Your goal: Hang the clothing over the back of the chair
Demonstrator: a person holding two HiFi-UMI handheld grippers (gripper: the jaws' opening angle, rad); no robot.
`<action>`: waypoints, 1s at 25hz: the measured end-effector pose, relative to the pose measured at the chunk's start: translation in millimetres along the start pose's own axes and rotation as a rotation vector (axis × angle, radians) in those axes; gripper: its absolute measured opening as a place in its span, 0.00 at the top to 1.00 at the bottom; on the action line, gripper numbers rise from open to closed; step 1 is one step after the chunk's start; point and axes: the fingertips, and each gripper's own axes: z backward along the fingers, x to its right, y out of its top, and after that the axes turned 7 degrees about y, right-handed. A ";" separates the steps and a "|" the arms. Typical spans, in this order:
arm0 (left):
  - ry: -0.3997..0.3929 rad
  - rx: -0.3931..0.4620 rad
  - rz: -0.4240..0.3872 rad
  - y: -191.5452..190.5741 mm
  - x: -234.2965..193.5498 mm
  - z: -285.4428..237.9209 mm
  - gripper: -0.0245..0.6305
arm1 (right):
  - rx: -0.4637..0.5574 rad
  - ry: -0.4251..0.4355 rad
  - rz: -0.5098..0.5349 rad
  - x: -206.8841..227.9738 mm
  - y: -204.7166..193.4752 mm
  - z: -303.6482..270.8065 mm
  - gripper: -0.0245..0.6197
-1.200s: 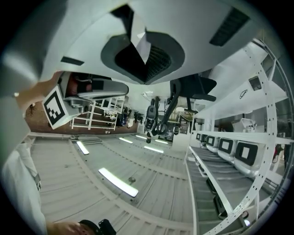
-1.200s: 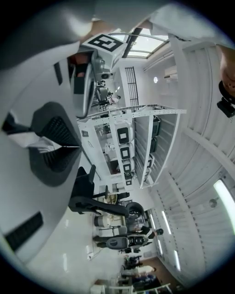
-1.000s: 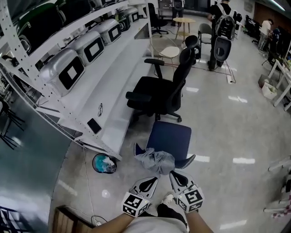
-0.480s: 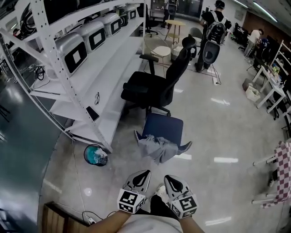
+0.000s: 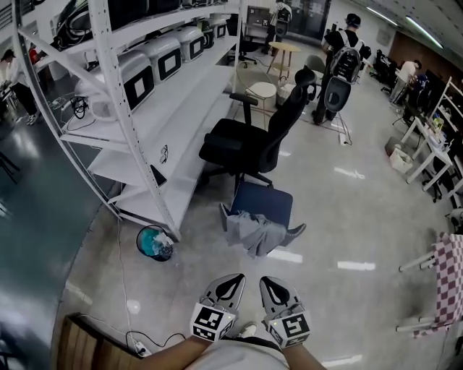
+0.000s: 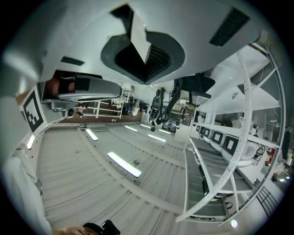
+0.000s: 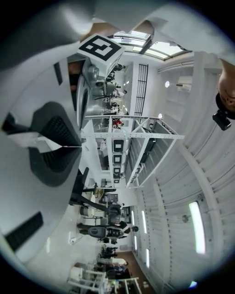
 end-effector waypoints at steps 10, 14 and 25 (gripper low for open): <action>0.047 0.014 -0.043 11.5 34.3 -1.3 0.95 | 0.059 0.013 0.010 13.1 1.7 36.2 0.94; 0.042 -0.015 -0.048 1.5 44.0 -2.3 0.95 | 0.056 0.026 -0.024 14.7 -9.1 44.1 0.94; 0.036 -0.001 -0.043 10.1 22.7 9.9 0.95 | 0.064 0.017 -0.004 -1.5 3.3 29.2 0.94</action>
